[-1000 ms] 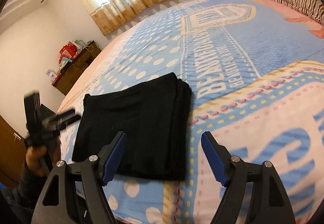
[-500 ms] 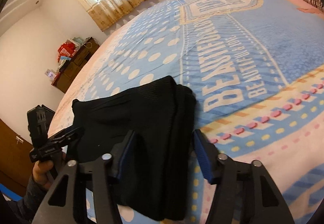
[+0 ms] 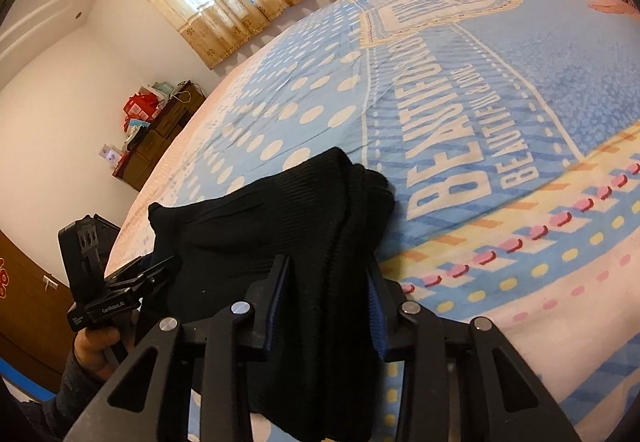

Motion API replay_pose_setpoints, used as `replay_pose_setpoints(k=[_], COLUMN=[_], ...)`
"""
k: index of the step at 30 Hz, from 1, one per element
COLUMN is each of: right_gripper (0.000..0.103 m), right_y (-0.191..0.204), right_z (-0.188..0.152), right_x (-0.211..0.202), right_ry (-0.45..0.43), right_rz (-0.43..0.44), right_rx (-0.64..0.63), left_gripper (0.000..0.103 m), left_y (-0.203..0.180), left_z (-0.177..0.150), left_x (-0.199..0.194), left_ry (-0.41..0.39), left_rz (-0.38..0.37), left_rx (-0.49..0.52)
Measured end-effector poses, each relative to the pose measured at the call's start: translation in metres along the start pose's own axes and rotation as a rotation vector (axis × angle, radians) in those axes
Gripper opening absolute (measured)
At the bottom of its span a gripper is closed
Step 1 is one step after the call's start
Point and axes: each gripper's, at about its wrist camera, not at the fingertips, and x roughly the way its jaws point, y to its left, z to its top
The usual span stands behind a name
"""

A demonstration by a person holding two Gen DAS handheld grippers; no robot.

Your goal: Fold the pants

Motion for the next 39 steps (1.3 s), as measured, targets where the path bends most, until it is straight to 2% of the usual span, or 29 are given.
replay_pose_setpoints(k=[2,6,10,15,19,23,28,33,39], right_gripper=[0.035,0.033,0.032,0.028,0.027,0.027,0.027,0.027,0.027], right_y=[0.001,0.007,0.007,0.024,0.049,0.081,0.115,0.167,0.234], right_z=[0.000,-0.001,-0.002,-0.002,0.008,0.029,0.061,0.080,0.087], right_x=[0.001,0.000,0.000,-0.009,-0.019,-0.009,0.041,0.113,0.176], right_ry=[-0.002,-0.013,-0.020,-0.040,-0.052,-0.022,0.027,0.084,0.123], right_rz=[-0.001,-0.018,-0.025,-0.047,-0.029,-0.005,0.069,0.175,0.273], right_rx=[0.001,-0.018,-0.018,-0.069,-0.123,-0.199,-0.237,-0.275,-0.326], left_gripper=[0.087,0.073,0.064,0.035,0.029,0.028,0.028,0.028,0.028], left_y=[0.002,-0.002,-0.003,0.001,0.006,0.017,0.052,0.105,0.162], left_z=[0.000,-0.001,-0.001,0.000,0.000,0.001,0.003,0.000,-0.007], left_x=[0.000,-0.003,-0.004,-0.011,-0.021,-0.041,-0.071,-0.103,-0.133], left_ry=[-0.005,-0.015,-0.018,-0.033,-0.053,-0.100,-0.163,-0.207,-0.230], left_rz=[-0.009,-0.022,-0.045,-0.097,-0.119,-0.130,-0.075,0.052,0.200], left_rx=[-0.006,0.011,0.014,-0.009,-0.038,-0.076,-0.138,-0.198,-0.266])
